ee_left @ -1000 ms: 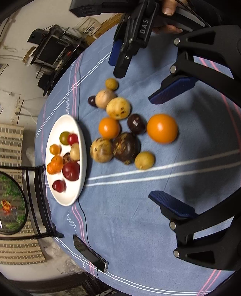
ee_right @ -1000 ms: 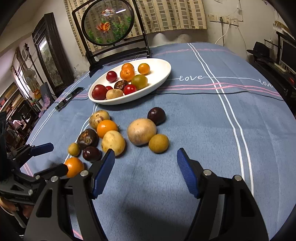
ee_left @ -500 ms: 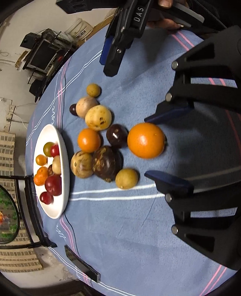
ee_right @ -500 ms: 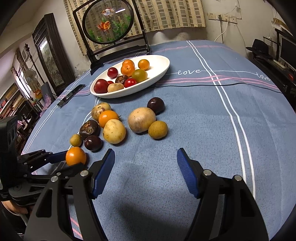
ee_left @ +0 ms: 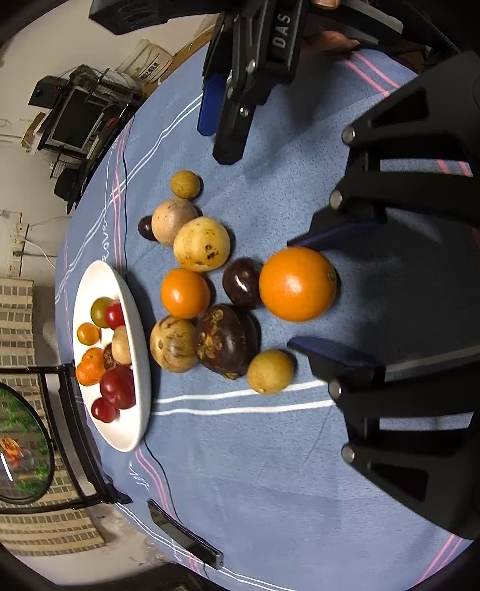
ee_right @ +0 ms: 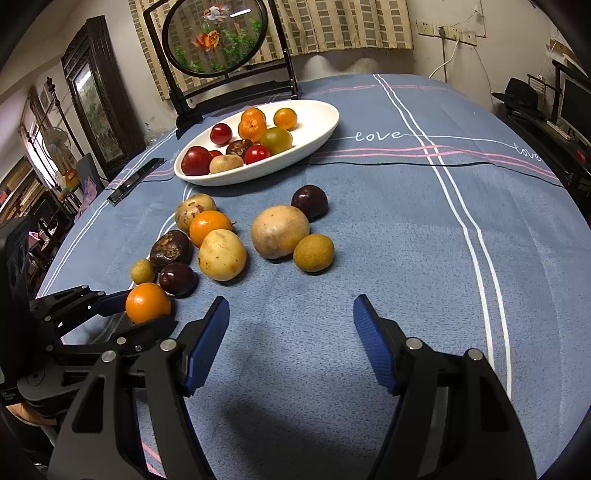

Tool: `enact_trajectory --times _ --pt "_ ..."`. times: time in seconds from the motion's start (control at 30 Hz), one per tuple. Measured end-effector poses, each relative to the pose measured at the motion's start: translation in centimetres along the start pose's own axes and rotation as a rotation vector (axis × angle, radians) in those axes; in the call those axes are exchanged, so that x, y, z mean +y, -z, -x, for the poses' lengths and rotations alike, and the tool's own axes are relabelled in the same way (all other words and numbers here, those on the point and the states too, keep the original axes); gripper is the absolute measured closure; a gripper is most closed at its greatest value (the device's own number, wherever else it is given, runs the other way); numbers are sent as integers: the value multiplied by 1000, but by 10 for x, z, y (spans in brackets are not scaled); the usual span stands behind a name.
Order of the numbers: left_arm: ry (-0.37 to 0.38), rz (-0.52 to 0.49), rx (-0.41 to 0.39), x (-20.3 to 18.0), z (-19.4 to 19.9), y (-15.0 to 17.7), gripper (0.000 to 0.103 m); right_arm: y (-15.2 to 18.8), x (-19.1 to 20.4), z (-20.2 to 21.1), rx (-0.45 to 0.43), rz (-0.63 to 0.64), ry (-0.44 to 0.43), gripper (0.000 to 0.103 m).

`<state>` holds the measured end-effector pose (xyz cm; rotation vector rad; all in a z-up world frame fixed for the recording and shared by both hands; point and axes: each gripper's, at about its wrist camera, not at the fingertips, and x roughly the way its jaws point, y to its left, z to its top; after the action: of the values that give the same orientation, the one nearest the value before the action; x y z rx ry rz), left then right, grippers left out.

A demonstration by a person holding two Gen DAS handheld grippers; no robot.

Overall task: Organize fruits
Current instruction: 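Grasp the large orange mandarin with the left tool, then grasp a small yellow-green citrus with the right tool, then carry the mandarin and yellow-green citrus onto the white plate and open both tools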

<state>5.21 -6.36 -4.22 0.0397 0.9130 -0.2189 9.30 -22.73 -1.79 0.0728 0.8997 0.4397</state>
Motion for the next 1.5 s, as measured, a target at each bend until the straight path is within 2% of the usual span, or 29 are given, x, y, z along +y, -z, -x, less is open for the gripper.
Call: enact_trajectory --times 0.2,0.4,0.53,0.63,0.73,0.8,0.87,1.1,1.3,1.5 --pt "10 -11 -12 -1 5 0 65 -4 0 -3 10 18 20 33" --pt "11 -7 -51 5 21 -1 65 -16 -3 -19 76 73 152 33" --pt "4 4 -60 9 25 -2 65 -21 -5 -32 120 97 135 33" --pt "4 7 -60 12 24 -3 65 -25 -2 -37 123 118 137 36" --pt "5 10 -57 14 22 -4 65 -30 1 -43 125 141 141 51" --pt "6 10 -55 15 22 -4 65 -33 3 -44 118 152 140 60" --pt "5 13 -55 17 22 -4 65 -34 4 -45 112 163 137 74" --pt "-12 28 -60 25 25 -5 65 -32 2 -34 85 150 109 74" --pt "-15 31 -70 31 33 -10 65 -33 4 -9 24 146 86 74" --pt "-22 17 -92 39 43 -28 65 -45 20 17 -53 167 14 74"
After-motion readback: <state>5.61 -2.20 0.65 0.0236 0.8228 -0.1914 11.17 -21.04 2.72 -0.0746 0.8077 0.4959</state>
